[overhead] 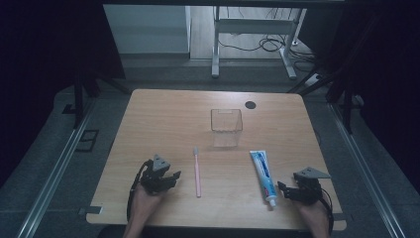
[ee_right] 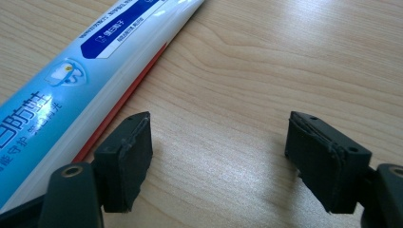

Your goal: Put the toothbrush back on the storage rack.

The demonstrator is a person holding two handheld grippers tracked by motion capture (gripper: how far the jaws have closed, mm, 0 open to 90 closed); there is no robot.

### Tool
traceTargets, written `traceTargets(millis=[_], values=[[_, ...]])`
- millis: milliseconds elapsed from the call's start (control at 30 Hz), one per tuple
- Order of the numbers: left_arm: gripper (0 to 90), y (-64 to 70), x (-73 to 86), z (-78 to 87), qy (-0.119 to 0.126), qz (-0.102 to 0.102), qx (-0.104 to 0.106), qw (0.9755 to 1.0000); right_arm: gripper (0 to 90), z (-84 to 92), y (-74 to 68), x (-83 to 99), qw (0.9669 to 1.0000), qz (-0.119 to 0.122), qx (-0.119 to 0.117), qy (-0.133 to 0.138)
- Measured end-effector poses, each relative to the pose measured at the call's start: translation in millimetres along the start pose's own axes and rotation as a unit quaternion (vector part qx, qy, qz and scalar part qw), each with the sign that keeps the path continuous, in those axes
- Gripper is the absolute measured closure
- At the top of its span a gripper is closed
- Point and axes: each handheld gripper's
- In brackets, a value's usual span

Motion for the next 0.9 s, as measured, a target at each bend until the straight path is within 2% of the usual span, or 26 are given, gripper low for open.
traceTargets(millis=[400,667,900], values=[[66.4,7.4,-16.4,-7.4,-0.005,-0.012,0.026,0.9996,19.7,-1.3,-0.8,-0.6,1.0,0.001,0.001,-0.002],[75.5,14.3,-28.4,-15.3,-0.01,-0.024,0.044,0.9987,18.4,-1.8,-1.0,-0.9,1.0,0.0,0.003,-0.003],[87.5,23.3,-38.6,-22.9,-0.011,-0.033,0.063,0.9974,16.3,-2.5,-1.0,-1.4,1.0,-0.001,0.005,-0.005]])
Point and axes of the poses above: each handheld gripper's, and its own axes: z roughly backward along the jaws, x roughly out of its underside, y roughly to its right, and after that the axes turned 10 degrees about -z, right-handed
